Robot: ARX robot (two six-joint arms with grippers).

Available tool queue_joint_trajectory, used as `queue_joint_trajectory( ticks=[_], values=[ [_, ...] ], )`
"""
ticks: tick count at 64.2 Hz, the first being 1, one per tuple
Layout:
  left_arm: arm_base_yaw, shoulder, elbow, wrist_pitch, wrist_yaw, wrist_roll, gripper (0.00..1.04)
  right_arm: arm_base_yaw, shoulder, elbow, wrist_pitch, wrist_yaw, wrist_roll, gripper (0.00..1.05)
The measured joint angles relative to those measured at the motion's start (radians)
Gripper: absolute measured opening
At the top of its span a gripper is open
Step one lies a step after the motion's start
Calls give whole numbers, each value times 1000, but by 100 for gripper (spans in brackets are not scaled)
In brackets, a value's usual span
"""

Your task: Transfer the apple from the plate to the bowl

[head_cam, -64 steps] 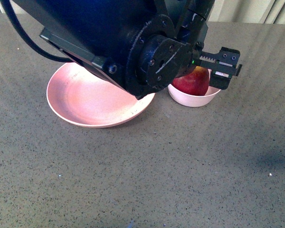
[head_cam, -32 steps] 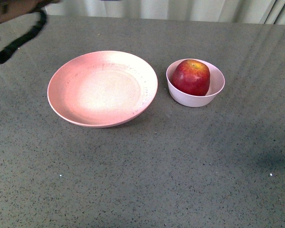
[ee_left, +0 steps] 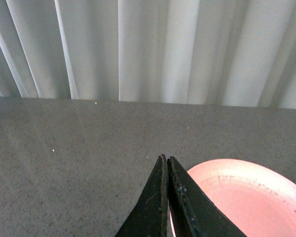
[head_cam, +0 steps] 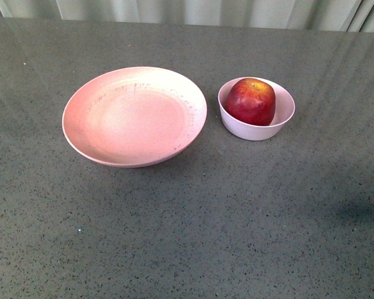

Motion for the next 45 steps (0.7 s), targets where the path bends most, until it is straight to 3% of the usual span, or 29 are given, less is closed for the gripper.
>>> queue_joint_trajectory(
  ticks=[36, 41, 45],
  values=[
    [135, -457, -196, -258, 124, 2, 2, 0, 0, 0, 0, 0, 0, 96],
    [189, -524, -209, -313, 201, 3, 2, 0, 0, 0, 0, 0, 0, 96],
    [214, -571, -217, -350, 205, 3, 2, 0, 0, 0, 0, 0, 0, 96]
  ],
)
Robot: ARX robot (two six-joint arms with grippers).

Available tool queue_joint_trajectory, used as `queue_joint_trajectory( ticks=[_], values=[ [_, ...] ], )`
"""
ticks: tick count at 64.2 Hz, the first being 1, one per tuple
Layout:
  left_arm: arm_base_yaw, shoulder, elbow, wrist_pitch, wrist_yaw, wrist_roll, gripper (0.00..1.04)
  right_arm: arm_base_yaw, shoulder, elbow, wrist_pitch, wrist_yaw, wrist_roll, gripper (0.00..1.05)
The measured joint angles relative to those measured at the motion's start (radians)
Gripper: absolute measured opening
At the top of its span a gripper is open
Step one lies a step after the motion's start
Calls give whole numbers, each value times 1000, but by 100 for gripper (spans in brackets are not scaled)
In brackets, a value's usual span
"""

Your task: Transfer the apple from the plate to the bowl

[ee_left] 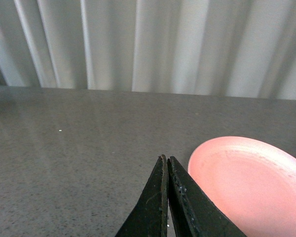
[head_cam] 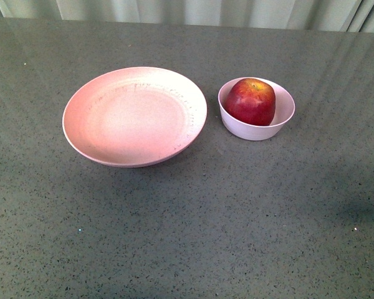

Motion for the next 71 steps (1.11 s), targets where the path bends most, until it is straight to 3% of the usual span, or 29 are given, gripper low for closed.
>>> queue_joint_trajectory(
  ticks=[39, 71],
  values=[
    [8, -402, -19, -359, 7, 1, 2, 0, 0, 0, 0, 0, 0, 96],
    [8, -599, -19, -552, 7, 1, 2, 0, 0, 0, 0, 0, 0, 96]
  ],
)
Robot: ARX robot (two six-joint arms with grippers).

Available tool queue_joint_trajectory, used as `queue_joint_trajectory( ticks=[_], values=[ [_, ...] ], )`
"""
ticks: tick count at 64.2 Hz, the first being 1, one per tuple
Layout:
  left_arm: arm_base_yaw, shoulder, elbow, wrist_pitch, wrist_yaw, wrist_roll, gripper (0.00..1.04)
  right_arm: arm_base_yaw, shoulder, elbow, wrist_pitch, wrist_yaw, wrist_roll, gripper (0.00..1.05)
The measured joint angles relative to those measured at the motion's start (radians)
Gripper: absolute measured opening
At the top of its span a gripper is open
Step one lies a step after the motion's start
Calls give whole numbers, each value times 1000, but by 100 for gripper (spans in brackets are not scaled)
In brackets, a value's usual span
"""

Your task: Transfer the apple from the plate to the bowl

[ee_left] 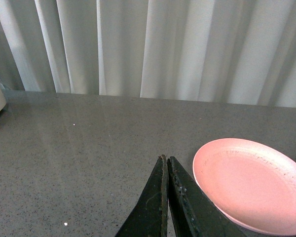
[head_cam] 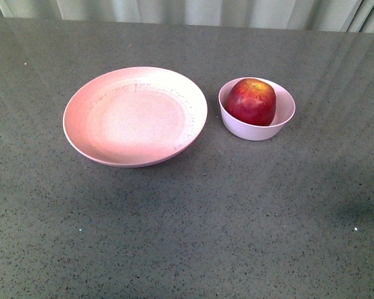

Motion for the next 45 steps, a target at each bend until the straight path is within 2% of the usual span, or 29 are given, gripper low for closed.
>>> queue_joint_trajectory(
  ticks=[19, 27, 45],
  values=[
    [0, -75, 0, -74, 0, 0, 2, 0, 0, 0, 0, 0, 0, 96],
    [0, -216, 0, -241, 0, 0, 2, 0, 0, 0, 0, 0, 0, 96],
    [1, -235, 0, -251, 0, 0, 2, 0, 0, 0, 0, 0, 0, 96]
  ],
)
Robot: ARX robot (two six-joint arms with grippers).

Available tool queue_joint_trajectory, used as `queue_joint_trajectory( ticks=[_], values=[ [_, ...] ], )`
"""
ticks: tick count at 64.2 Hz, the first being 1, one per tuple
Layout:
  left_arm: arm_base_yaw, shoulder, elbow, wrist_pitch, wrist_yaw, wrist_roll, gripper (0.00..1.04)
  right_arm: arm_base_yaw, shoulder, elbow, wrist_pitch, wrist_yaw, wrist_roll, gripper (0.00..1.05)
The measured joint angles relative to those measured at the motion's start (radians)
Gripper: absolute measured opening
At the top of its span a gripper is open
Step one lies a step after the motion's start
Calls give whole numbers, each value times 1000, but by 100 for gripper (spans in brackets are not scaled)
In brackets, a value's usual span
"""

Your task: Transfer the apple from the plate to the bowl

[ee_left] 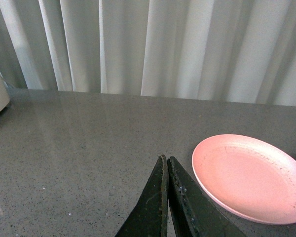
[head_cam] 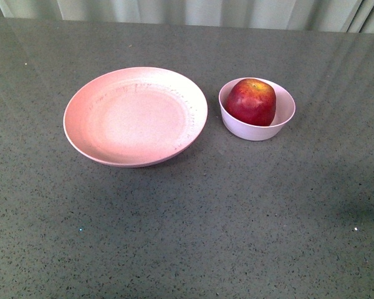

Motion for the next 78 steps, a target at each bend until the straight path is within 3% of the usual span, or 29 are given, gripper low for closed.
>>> queue_joint_trajectory(
  ticks=[15, 50, 78],
  values=[
    [0, 0, 0, 0, 0, 0, 4, 0, 0, 0, 0, 0, 0, 96],
    [0, 0, 0, 0, 0, 2, 98, 0, 0, 0, 0, 0, 0, 96],
    [0, 0, 0, 0, 0, 2, 96, 0, 0, 0, 0, 0, 0, 96]
  ],
)
